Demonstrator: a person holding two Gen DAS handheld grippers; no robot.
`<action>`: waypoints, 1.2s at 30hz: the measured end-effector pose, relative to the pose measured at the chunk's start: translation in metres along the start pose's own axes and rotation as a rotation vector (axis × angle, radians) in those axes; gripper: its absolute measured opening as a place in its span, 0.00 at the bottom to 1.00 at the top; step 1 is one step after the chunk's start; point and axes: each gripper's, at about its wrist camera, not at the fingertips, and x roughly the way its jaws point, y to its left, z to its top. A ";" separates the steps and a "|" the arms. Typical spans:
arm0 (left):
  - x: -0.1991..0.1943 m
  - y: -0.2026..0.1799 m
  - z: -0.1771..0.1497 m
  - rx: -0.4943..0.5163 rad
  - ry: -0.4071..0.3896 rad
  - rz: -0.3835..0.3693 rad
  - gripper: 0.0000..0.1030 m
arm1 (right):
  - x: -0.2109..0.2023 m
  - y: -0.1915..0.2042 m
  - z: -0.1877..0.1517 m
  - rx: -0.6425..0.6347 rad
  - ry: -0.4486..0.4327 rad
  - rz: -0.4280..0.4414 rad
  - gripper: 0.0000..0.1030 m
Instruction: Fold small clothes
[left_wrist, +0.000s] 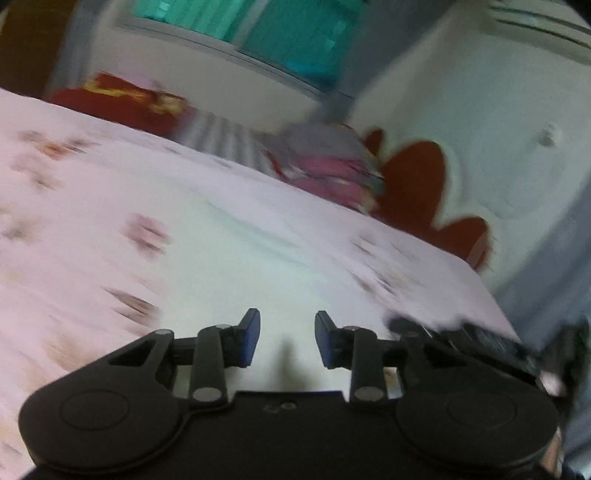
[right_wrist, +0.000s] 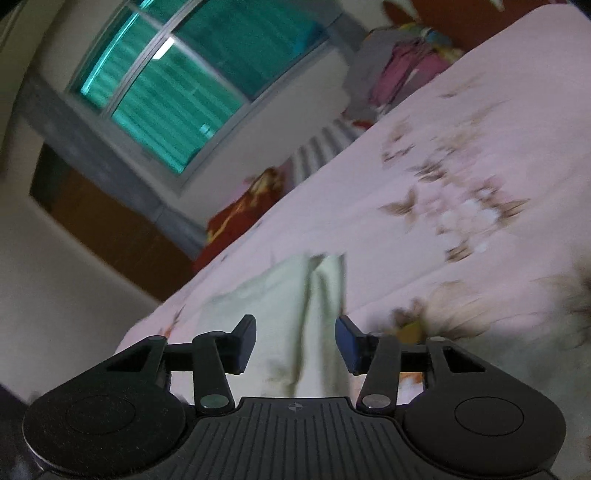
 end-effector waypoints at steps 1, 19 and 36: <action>0.000 0.012 0.005 -0.024 -0.002 0.024 0.29 | 0.006 0.004 -0.005 -0.005 0.018 0.011 0.47; 0.027 0.052 0.014 0.023 0.100 0.076 0.22 | 0.074 0.028 -0.032 -0.125 0.176 -0.049 0.47; 0.047 0.009 0.005 0.186 0.236 0.037 0.14 | 0.055 0.045 -0.026 -0.192 0.162 -0.136 0.15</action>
